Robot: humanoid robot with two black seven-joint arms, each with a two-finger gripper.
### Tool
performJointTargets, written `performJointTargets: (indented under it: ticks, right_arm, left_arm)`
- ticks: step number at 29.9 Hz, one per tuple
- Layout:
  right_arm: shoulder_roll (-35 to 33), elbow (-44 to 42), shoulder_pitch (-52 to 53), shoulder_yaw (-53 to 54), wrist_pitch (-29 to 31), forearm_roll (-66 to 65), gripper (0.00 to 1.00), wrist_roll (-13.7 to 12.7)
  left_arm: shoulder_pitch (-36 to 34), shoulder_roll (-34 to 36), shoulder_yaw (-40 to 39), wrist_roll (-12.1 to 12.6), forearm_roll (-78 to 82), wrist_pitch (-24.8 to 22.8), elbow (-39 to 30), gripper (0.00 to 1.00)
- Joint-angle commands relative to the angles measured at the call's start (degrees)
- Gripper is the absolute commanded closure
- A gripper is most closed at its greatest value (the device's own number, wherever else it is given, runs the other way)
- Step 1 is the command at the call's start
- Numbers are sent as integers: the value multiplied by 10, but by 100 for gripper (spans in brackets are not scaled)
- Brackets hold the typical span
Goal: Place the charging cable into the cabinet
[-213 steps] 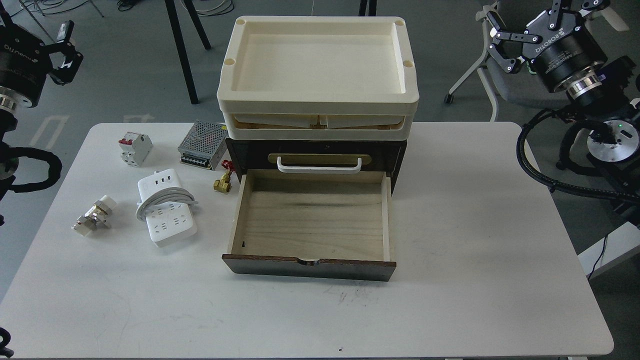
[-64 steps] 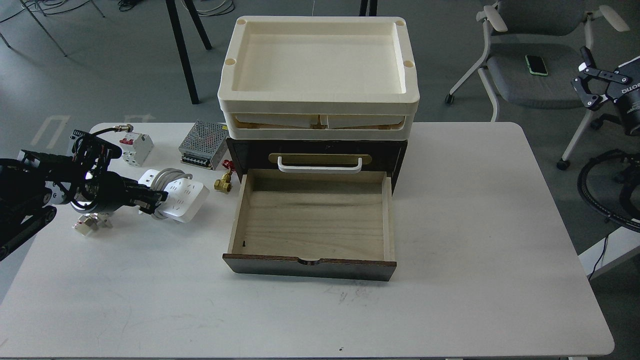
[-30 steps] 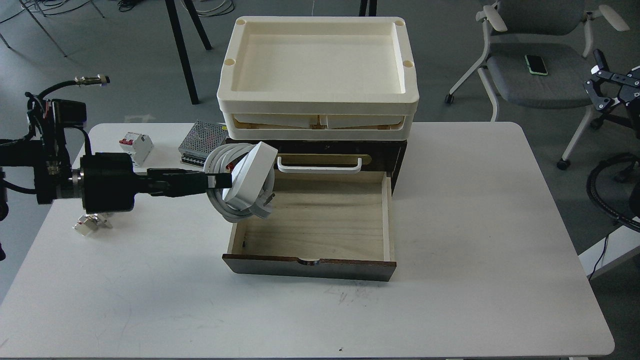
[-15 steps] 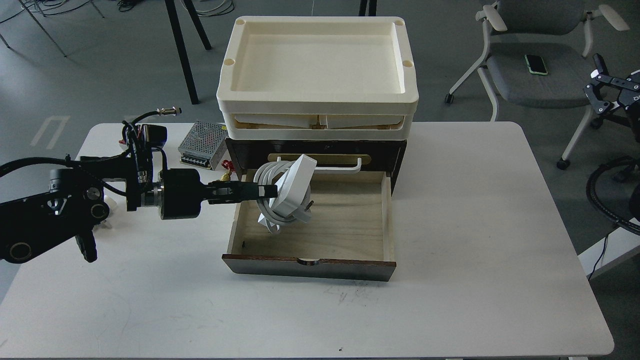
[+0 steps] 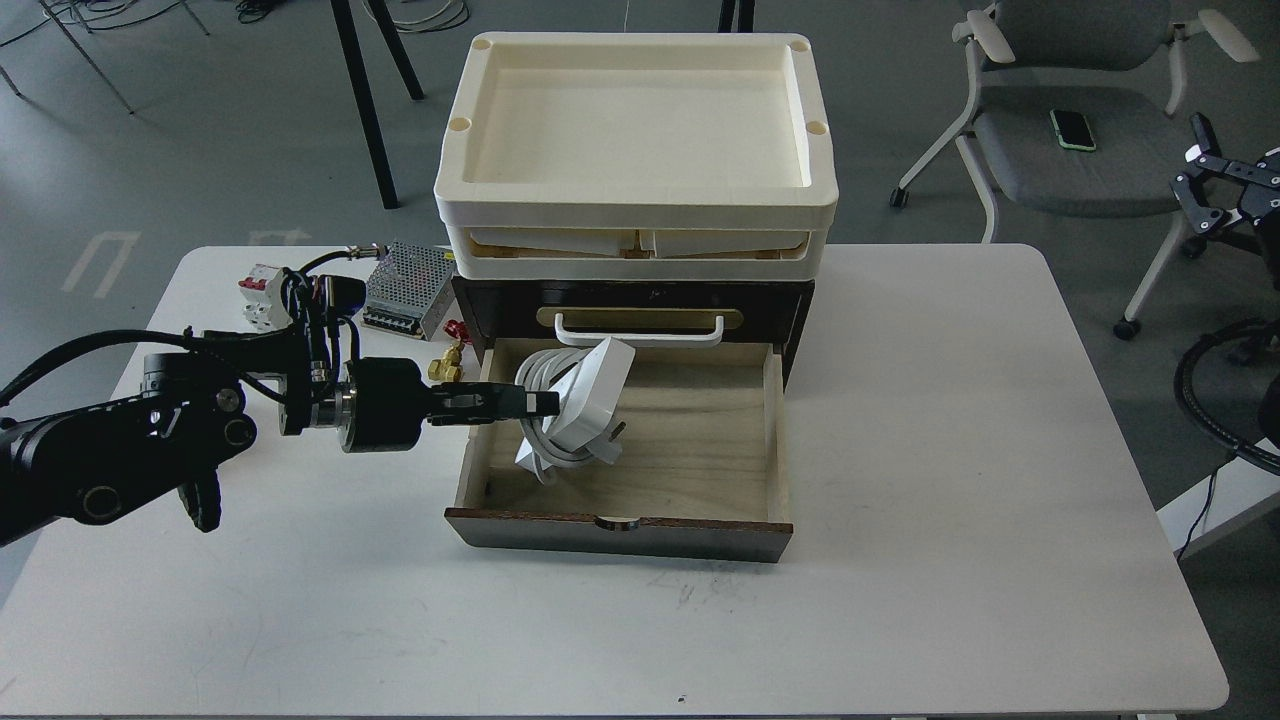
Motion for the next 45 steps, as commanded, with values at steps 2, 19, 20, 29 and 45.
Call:
performJointTargets:
  ticks: [2,19,20,29,45]
  right_arm:
    - [0,0,0,0,0,0,0,0]
    - [0,0,-7,1,0,0,0,1]
    - [0,0,-9,2,0,0,0,1]
    - [0,0,-14,2,0,-1,0,13]
    - [-2,0,-19,4,0,-1,0,17]
  left_arm:
    - [-1,1,1,0,47,0,0,100]
    - [4,-53,-8,0,49,0,7,98]
    - [4,-59,-8,0,49,0,12,98]
    - [8,-131,-5,0,48,0,98,98]
    - [24,-166,-8,0,8,0,153,84]
